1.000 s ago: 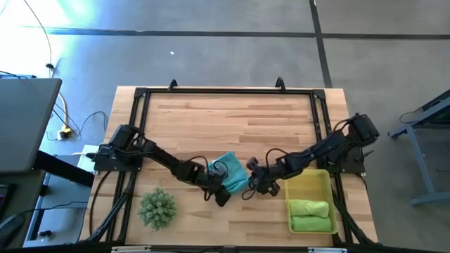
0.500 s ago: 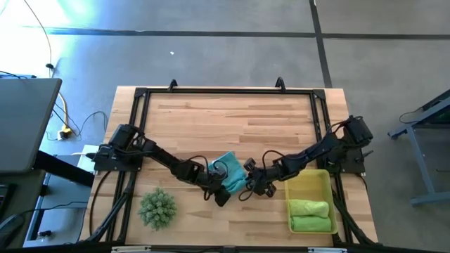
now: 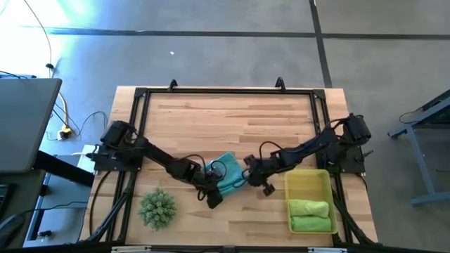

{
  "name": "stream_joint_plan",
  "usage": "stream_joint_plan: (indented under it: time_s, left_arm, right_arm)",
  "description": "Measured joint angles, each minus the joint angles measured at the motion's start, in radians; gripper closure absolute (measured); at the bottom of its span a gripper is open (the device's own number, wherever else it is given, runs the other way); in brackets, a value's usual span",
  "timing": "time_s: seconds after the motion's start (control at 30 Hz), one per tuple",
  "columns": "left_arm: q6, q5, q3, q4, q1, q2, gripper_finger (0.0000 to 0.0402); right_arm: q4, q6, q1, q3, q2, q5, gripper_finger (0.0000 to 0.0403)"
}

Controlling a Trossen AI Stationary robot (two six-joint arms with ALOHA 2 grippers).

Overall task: Roll microfiber towels into tight, uniform cylinder then place into a basket
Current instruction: Roll the blue microfiber cloth

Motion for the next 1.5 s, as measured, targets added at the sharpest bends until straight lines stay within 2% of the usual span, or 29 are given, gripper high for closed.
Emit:
stream_joint_plan:
  time_s: [0.07,0.17,0.4,0.5,0.67,0.83,0.9,1.0,1.27,1.4,1.5]
  left_arm:
    - [0.049,0.0,-0.001,-0.05,0.0,-0.025,0.0318]
    - [0.119,-0.004,0.0,-0.106,-0.004,-0.057,0.0305]
    - [0.279,-0.047,0.003,-0.07,-0.033,-0.116,0.0298]
    - [0.353,-0.106,0.003,-0.013,-0.054,-0.128,0.0298]
    - [0.514,-0.277,0.006,0.157,-0.095,-0.103,0.0298]
    - [0.648,-0.449,0.004,0.186,-0.111,-0.05,0.0298]
    - [0.704,-0.489,0.004,0.186,-0.117,-0.023,0.0298]
    - [0.75,-0.495,0.004,0.192,-0.118,0.015,0.0298]
    - [0.743,-0.495,0.004,0.194,-0.117,0.067,0.0298]
    - [0.693,-0.499,0.005,0.168,-0.115,0.075,0.0298]
    - [0.628,-0.497,0.006,0.107,-0.115,0.074,0.0298]
  right_arm:
    - [-0.001,0.018,-0.01,0.0,0.001,-0.031,0.0394]
    - [-0.006,0.089,-0.032,-0.001,0.001,-0.112,0.0395]
    - [-0.016,0.337,-0.125,-0.005,0.005,-0.421,0.0399]
    - [-0.012,0.48,-0.16,-0.007,0.007,-0.518,0.0399]
    - [-0.005,0.656,-0.205,-0.008,0.008,-0.609,0.0399]
    - [-0.002,0.733,-0.234,-0.008,0.008,-0.627,0.0399]
    - [-0.002,0.739,-0.241,-0.008,0.007,-0.627,0.0399]
    - [0.001,0.739,-0.25,-0.007,0.006,-0.626,0.0398]
    - [0.005,0.726,-0.252,-0.005,0.005,-0.615,0.0398]
    - [0.007,0.665,-0.252,-0.005,0.005,-0.613,0.0398]
    - [0.009,0.555,-0.252,-0.004,0.004,-0.612,0.0386]
